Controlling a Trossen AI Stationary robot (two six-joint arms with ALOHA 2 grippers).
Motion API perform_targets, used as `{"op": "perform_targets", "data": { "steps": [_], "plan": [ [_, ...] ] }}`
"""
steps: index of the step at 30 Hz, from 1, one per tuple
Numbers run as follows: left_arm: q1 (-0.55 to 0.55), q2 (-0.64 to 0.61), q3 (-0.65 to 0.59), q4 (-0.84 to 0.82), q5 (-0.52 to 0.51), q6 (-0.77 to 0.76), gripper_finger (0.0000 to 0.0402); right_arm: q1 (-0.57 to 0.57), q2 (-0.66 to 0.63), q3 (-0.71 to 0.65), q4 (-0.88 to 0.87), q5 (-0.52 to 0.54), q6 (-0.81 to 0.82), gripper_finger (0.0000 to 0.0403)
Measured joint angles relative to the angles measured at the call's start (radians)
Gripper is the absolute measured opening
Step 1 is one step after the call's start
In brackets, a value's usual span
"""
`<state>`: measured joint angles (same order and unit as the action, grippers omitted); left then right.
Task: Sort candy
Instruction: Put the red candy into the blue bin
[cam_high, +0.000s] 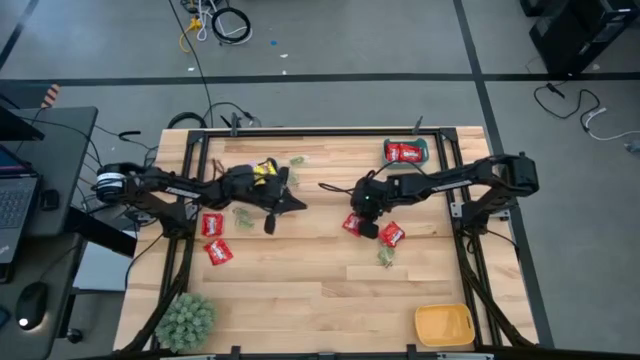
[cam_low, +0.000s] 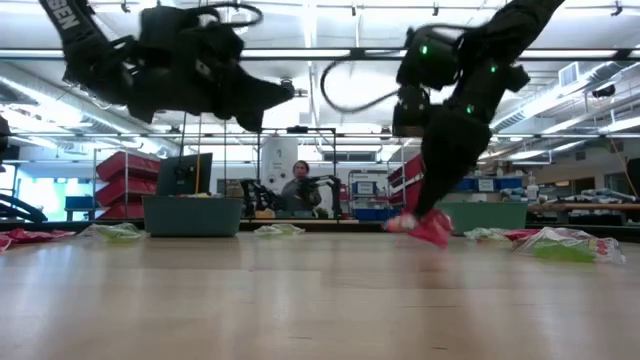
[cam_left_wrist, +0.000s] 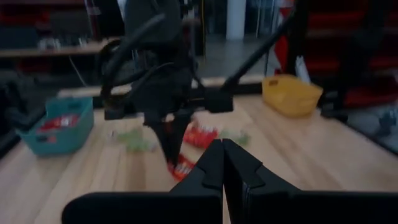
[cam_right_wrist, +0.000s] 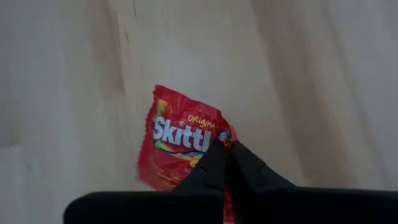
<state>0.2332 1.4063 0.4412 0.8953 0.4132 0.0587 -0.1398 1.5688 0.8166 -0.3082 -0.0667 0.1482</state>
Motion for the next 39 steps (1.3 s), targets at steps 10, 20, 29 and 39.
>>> {"op": "perform_targets", "data": {
  "steps": [10, 20, 29, 39],
  "plan": [
    [-0.008, 0.0, -0.139, 0.265, -0.046, -0.115, 0.0, -0.131, -0.271, 0.017, -0.19, 0.204, 0.119, 0.0],
    [-0.014, 0.0, -0.139, 0.264, -0.054, -0.116, 0.0, -0.514, -0.368, 0.017, -0.263, 0.241, 0.117, 0.0],
    [-0.014, 0.0, -0.139, 0.26, -0.054, -0.116, 0.0, -0.74, -0.244, 0.017, -0.169, 0.167, 0.036, 0.0],
    [-0.014, 0.0, -0.138, 0.238, -0.054, -0.116, 0.0, -0.758, -0.075, 0.017, -0.124, 0.147, 0.04, 0.0]
  ]
}}
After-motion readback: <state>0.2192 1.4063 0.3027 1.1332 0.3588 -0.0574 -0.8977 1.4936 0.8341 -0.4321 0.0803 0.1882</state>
